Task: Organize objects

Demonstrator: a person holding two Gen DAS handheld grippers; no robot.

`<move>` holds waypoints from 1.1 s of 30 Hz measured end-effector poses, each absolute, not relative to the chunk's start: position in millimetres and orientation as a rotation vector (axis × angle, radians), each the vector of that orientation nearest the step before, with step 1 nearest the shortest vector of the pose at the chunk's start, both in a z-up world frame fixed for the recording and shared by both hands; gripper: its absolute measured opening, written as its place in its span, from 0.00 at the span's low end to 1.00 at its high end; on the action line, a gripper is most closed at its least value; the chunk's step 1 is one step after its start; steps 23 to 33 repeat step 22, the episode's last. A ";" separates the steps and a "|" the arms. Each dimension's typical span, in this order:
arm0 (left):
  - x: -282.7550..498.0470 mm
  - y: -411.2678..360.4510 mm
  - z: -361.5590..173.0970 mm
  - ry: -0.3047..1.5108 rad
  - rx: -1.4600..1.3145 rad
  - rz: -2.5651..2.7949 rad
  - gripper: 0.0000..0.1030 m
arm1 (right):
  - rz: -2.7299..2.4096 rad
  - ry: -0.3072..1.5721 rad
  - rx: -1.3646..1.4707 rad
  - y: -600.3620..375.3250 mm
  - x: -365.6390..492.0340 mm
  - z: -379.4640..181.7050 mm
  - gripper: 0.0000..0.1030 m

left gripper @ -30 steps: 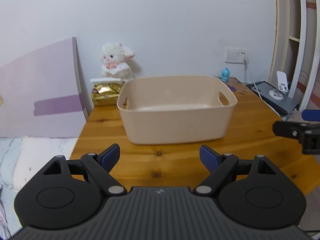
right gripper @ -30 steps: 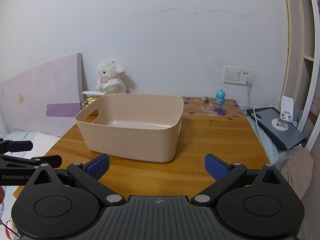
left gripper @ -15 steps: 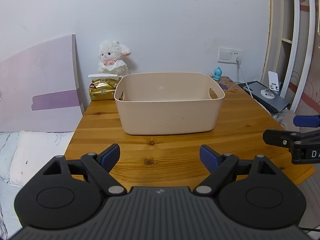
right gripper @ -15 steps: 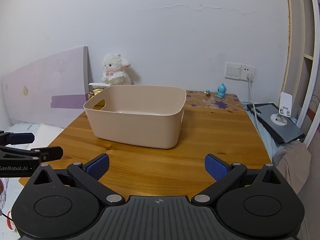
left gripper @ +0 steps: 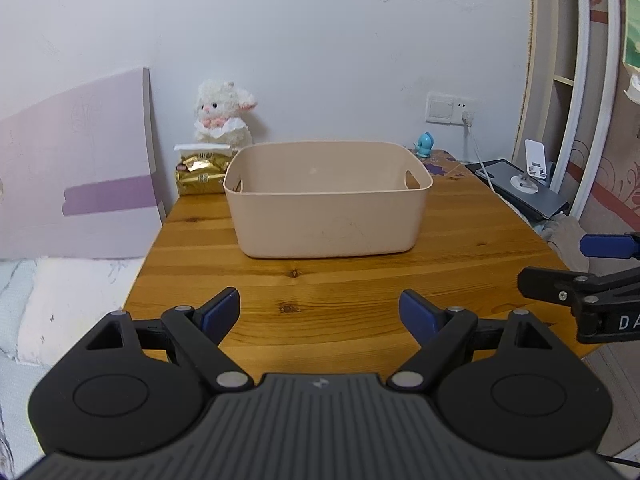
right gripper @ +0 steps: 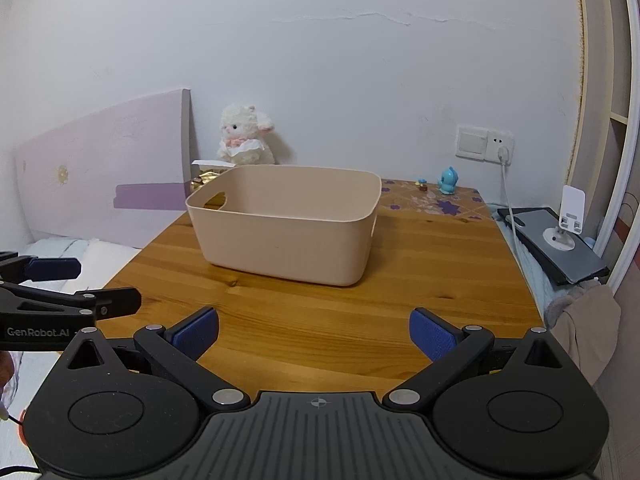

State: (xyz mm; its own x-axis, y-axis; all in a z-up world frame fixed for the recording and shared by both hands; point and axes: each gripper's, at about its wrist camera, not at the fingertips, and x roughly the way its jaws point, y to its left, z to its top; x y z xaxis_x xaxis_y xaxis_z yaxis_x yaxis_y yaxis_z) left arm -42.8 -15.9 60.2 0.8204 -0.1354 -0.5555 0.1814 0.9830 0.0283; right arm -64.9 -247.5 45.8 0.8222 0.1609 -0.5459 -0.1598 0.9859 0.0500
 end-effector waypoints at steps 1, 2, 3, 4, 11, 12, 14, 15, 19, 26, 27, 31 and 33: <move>-44.8 -16.8 61.3 0.578 0.089 -0.165 0.85 | 0.172 0.578 -0.001 -246.9 -66.5 46.8 1.00; -46.4 -17.4 62.3 0.573 0.095 -0.160 0.85 | 0.171 0.574 -0.003 -246.6 -68.0 47.8 1.00; -47.7 -17.8 63.4 0.569 0.100 -0.157 0.85 | 0.169 0.572 -0.002 -246.8 -69.1 48.7 1.00; -49.2 -18.0 64.4 0.566 0.103 -0.155 0.85 | 0.168 0.569 0.000 -247.0 -70.7 49.5 1.00; -53.8 -16.9 66.9 0.562 0.088 -0.156 0.85 | 0.170 0.572 0.003 -247.6 -76.0 50.1 1.00; -54.2 -17.0 67.1 0.562 0.088 -0.157 0.85 | 0.171 0.573 0.003 -247.5 -76.5 50.2 1.00; -54.3 -17.0 67.2 0.563 0.088 -0.158 0.85 | 0.168 0.575 0.003 -248.3 -77.1 50.1 1.00; -54.3 -17.1 67.1 0.562 0.088 -0.158 0.85 | 0.165 0.576 0.003 -248.6 -77.1 50.0 1.00; -55.5 -17.1 67.2 0.558 0.089 -0.159 0.85 | 0.158 0.574 0.006 -249.3 -76.8 50.3 1.00; -55.8 -16.8 66.9 0.562 0.087 -0.161 0.85 | 0.160 0.575 0.007 -250.0 -76.2 49.7 1.00; -55.8 -16.8 66.9 0.562 0.087 -0.161 0.85 | 0.160 0.575 0.007 -250.0 -76.2 49.7 1.00; -55.8 -16.8 66.9 0.562 0.087 -0.161 0.85 | 0.160 0.575 0.007 -250.0 -76.2 49.7 1.00; -55.8 -16.8 66.9 0.562 0.087 -0.161 0.85 | 0.160 0.575 0.007 -250.0 -76.2 49.7 1.00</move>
